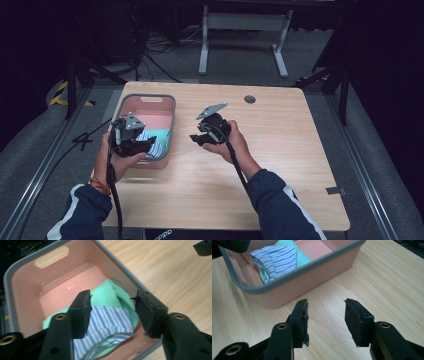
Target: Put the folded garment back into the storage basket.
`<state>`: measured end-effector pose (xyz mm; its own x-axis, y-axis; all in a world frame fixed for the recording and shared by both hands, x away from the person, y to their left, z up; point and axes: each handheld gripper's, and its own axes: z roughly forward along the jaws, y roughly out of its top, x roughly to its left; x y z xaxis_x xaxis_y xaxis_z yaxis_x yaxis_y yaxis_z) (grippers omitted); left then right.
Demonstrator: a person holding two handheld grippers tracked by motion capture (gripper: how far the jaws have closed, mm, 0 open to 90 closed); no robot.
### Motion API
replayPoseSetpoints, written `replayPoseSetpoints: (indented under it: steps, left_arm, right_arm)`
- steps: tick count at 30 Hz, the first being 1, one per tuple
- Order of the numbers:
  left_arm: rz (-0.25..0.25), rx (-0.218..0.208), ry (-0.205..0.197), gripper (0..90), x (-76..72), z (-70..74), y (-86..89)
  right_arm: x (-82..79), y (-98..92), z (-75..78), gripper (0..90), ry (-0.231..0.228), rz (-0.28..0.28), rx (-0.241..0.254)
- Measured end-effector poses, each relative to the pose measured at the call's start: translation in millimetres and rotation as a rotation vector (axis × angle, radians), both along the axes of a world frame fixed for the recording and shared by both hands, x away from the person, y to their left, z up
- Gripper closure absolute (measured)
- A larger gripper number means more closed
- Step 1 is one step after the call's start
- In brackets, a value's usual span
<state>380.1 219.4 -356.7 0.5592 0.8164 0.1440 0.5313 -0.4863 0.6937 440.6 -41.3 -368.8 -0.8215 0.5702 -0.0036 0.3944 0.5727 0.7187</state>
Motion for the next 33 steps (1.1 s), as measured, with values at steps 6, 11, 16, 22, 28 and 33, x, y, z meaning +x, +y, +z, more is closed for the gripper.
replayPoseSetpoints:
  steps: [6, 11, 16, 22, 28, 33]
  left_arm:
    - [-0.103, 0.024, -0.003, 36.7, -12.7, -3.6, -27.1]
    - [-0.171, 0.032, 0.001, 33.6, -22.2, -10.5, -42.3]
    - [-0.240, 0.013, 0.022, 30.4, -30.7, -23.8, -56.1]
    - [-0.303, 0.000, 0.040, 27.6, -43.2, -39.2, -70.2]
    - [-0.380, 0.015, 0.085, 26.2, -56.8, -63.4, -82.7]
    - [-0.401, 0.026, 0.107, 25.8, -59.3, -80.9, -82.3]
  right_arm:
    - [-16.1, -38.8, -1.0, 46.0, -0.043, 0.000, -0.040]
    - [-28.3, -70.0, -7.2, 42.3, -0.054, -0.008, -0.066]
    - [-40.5, -102.3, -16.3, 41.1, -0.049, -0.002, -0.053]
    - [-58.0, -137.6, -32.3, 39.8, -0.075, -0.002, -0.088]
    - [-80.8, -190.1, -56.6, 36.8, -0.080, -0.035, -0.070]
    - [-92.7, -220.8, -67.3, 33.8, -0.075, -0.087, 0.003]
